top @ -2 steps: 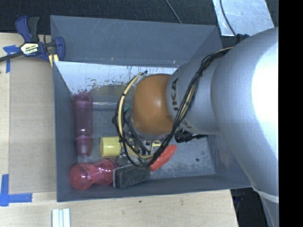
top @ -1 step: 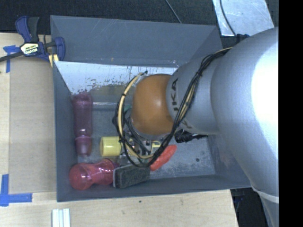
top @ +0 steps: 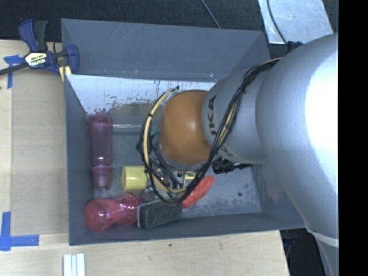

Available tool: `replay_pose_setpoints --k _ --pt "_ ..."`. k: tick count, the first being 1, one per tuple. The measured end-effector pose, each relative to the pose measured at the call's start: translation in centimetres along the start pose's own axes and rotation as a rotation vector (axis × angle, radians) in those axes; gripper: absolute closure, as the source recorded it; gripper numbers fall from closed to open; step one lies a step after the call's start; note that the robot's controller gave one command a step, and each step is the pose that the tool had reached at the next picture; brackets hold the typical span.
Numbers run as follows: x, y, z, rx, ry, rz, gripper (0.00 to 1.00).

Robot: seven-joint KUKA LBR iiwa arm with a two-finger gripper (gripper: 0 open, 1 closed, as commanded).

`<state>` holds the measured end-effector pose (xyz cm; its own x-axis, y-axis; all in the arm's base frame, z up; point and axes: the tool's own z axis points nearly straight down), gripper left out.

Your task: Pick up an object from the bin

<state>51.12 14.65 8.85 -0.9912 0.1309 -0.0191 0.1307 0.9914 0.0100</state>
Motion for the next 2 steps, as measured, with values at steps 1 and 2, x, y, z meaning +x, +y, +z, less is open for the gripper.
replay_pose_setpoints --k 1,2 --pt "-0.2 -0.9 -10.3 0.000 0.000 -0.010 1.00" --pt "0.0 -1.1 -12.3 0.004 0.010 -0.003 1.00"
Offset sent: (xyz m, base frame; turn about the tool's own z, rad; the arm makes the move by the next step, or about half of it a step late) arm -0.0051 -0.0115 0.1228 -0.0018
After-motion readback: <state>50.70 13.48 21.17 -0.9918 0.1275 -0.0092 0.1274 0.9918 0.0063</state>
